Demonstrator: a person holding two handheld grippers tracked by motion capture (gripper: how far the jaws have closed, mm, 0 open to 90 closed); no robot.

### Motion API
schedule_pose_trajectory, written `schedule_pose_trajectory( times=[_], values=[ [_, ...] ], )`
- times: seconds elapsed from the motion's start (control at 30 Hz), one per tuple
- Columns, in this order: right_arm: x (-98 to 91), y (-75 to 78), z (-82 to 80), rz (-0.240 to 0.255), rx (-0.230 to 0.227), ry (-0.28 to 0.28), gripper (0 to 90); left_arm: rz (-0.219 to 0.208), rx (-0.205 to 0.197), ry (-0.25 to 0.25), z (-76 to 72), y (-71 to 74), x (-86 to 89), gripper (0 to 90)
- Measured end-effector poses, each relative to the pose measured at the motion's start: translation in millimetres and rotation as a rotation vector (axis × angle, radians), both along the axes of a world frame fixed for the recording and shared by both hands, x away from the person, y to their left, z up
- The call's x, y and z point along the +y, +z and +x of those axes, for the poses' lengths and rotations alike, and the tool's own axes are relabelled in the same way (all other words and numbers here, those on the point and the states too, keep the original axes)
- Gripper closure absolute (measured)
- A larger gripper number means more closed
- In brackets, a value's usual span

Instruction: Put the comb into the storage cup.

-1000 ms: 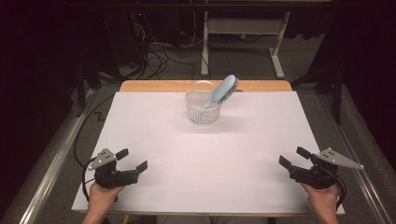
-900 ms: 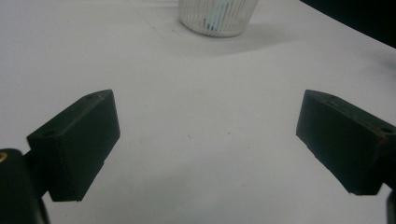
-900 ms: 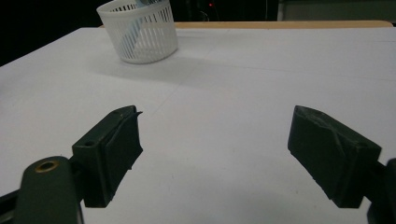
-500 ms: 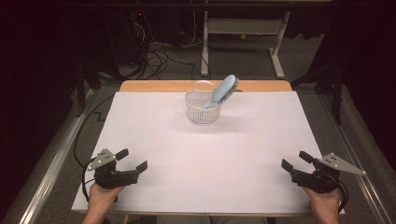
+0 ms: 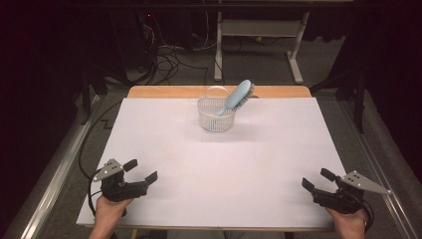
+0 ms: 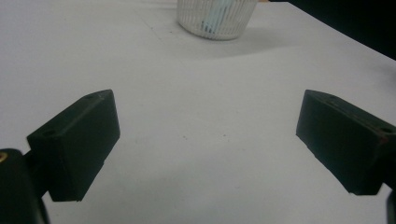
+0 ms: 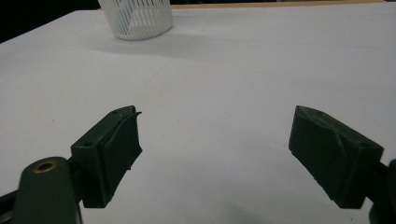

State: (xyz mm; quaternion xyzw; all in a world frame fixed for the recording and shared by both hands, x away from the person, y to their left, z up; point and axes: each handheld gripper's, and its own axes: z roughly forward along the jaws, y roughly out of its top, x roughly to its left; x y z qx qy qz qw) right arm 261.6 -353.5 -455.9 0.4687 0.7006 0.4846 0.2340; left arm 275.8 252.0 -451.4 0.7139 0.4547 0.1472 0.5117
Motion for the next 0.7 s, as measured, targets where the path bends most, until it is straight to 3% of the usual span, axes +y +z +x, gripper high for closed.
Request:
schedule_pose_trajectory(
  times=[0.43,0.7],
  values=[
    [-2.9,-0.3,-4.9,0.023,-0.021,-0.017,17.2,0.004,0.010,-0.007,2.8,-1.7,-1.0,5.5],
    [-3.7,-1.5,-2.7,0.023,-0.012,-0.026,17.3,0.004,0.011,-0.009,3.0,-1.7,-0.8,5.5]
  ],
)
